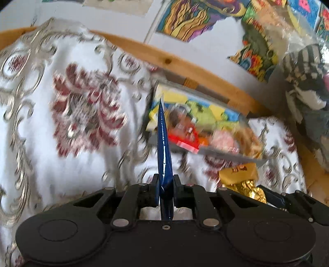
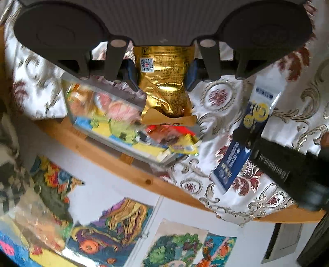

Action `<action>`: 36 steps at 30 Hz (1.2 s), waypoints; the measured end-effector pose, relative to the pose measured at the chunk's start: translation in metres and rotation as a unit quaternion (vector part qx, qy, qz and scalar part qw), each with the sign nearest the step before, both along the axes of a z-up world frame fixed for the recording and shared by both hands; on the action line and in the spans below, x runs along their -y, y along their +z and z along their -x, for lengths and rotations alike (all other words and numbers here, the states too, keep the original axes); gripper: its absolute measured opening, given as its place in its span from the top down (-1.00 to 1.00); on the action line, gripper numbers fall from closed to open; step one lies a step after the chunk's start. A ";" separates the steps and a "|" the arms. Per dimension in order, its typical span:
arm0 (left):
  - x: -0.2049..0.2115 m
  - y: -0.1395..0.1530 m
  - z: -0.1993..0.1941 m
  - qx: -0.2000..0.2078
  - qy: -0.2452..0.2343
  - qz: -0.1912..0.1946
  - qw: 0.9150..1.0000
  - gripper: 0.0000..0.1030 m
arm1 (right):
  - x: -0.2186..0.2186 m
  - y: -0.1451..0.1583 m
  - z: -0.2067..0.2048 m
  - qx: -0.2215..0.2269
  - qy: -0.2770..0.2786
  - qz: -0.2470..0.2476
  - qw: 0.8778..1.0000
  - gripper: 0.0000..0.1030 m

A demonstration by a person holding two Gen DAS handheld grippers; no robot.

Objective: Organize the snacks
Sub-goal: 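Lift and carry the blue sachet and gold foil pack over the metal tray, then lower the blue sachet and gold pack into the tray and open both grippers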

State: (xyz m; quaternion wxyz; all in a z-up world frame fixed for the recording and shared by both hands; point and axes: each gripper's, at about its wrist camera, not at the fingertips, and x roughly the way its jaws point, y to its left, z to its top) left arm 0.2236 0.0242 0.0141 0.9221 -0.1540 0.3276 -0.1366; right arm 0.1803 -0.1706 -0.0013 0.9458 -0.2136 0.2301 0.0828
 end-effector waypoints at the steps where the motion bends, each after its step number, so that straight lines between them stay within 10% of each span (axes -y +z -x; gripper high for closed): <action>1: 0.003 0.005 -0.003 0.007 -0.002 0.000 1.000 0.76 | 0.004 0.003 -0.003 0.009 0.003 0.008 1.000 -0.03; 16: 0.084 0.046 -0.120 0.062 -0.005 0.037 0.997 0.76 | 0.069 0.001 -0.115 0.094 -0.093 -0.070 0.989 -0.04; 36: 0.183 0.031 -0.232 0.042 -0.081 -0.060 0.994 0.76 | 0.120 -0.003 -0.187 0.117 -0.158 -0.129 0.972 -0.04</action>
